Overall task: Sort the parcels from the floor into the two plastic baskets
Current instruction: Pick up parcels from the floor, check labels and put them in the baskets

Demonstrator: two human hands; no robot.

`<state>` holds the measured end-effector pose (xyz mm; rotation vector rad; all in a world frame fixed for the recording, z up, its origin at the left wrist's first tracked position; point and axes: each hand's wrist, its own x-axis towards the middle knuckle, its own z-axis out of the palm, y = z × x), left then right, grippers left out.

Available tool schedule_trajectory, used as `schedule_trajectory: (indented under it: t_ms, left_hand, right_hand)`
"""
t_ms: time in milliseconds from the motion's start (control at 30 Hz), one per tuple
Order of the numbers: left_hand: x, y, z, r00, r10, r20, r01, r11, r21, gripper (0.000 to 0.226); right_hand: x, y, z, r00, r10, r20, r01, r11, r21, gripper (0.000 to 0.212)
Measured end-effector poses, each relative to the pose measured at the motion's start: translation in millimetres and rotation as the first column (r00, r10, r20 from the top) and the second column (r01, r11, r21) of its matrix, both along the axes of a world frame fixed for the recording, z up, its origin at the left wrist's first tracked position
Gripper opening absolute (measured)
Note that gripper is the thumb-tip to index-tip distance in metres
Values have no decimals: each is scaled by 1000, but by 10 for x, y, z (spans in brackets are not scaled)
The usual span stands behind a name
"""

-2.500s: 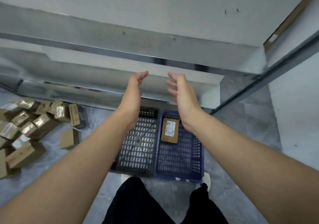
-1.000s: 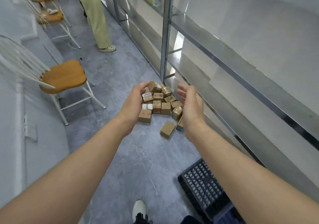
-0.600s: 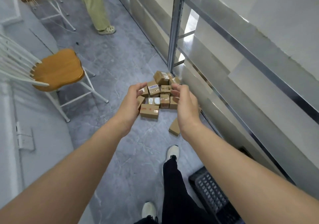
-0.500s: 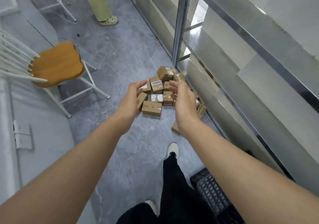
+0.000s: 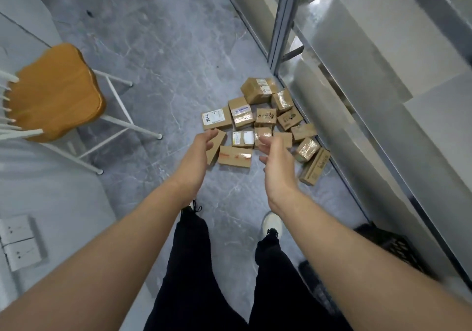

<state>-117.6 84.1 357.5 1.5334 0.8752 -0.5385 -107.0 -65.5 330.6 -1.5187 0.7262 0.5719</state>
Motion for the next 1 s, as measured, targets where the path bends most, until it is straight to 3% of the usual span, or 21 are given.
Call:
schedule_trajectory:
  t_ms: [133,267,533,667,933,1000]
  left_hand:
    - [469,312,-612,996,-65,-55,62,996,-60,34]
    - [904,563,-1160,985,-133,-107,125,989,-79,37]
    - [1377,945,-2752,949,-182,-256,170,983,-67,36]
    - [1391,971,-3746,929,-129,-347,121,992,-46,47]
    - [1307,936,-5371,904,-156,-399,167,986,-6,31]
    - [1274,925,-5634,901,-176,-396,198,980,16,35]
  right_hand:
    - [335,373,-598,987,-127,-98,120,990,-73,41]
    - [639,728,-1126,950,-251,-188,240,968,-76,37]
    - [1128,1005,-2463,898,-318,-302,296,948,-118,29]
    - [1210,918,-3440,881,-277,-384,250,961,-120,27]
    - [1106,746,-5173,883,-144,-447,52,976,-211,38]
    - [1042,780,-5420,895,-147,-422,45,969,-242,55]
